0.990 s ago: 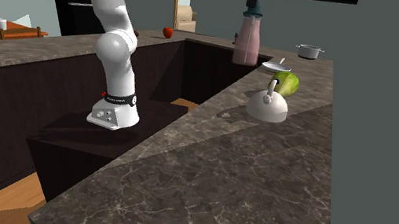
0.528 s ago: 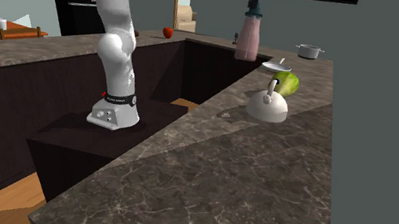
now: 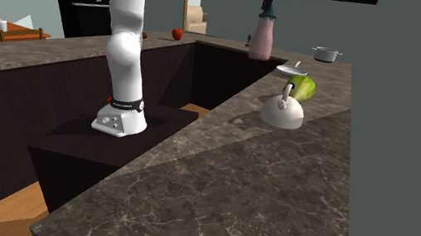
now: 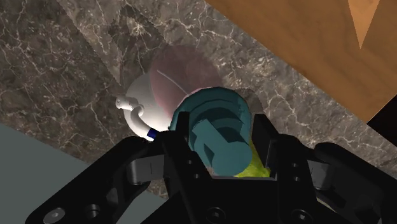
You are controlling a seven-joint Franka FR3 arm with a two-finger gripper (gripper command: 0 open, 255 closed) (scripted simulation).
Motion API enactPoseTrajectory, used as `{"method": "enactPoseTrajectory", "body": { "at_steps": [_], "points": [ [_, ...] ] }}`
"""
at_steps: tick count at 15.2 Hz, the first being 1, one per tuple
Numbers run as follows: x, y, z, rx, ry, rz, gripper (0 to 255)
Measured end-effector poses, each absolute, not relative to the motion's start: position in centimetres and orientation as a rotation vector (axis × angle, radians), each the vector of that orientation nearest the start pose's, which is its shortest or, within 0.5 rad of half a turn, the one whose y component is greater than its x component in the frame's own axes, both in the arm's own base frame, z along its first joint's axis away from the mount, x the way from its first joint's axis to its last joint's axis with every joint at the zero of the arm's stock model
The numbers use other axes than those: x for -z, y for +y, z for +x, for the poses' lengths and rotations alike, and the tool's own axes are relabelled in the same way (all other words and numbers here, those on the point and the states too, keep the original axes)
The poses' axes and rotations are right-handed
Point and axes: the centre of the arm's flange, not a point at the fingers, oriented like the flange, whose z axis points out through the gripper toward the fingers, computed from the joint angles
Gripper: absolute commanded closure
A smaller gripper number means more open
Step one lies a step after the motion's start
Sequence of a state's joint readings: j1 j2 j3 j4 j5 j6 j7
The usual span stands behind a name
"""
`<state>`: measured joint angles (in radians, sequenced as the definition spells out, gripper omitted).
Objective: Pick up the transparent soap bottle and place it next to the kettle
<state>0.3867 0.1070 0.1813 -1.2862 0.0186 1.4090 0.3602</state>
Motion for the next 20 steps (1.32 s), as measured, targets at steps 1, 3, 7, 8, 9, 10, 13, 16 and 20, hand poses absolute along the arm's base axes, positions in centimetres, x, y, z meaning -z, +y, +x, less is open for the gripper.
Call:
{"method": "enactPoseTrajectory", "body": {
  "at_steps": [1, 3, 7, 8, 9, 10, 13, 16, 20],
  "points": [
    [-68.1, 31.2, 48.4, -0.002, -0.324, -3.083, 255],
    [-68.1, 33.9, 48.6, -0.001, -0.324, -3.083, 255],
    [-67.9, 39.1, 48.9, -0.001, -0.324, -3.083, 255],
    [-67.7, 40.5, 48.9, -0.002, -0.325, -3.083, 255],
    [-67.8, 42.0, 48.9, 0.003, -0.33, -3.081, 255],
    [-67.4, 42.6, 48.9, -0.005, -0.327, -3.084, 255],
    [-65.9, 43.3, 49.1, -0.004, -0.323, -3.084, 255],
    [-64.4, 43.4, 49.1, -0.002, -0.322, -3.084, 255],
    [-62.1, 43.5, 49.1, -0.002, -0.322, -3.083, 255]
  ]
}}
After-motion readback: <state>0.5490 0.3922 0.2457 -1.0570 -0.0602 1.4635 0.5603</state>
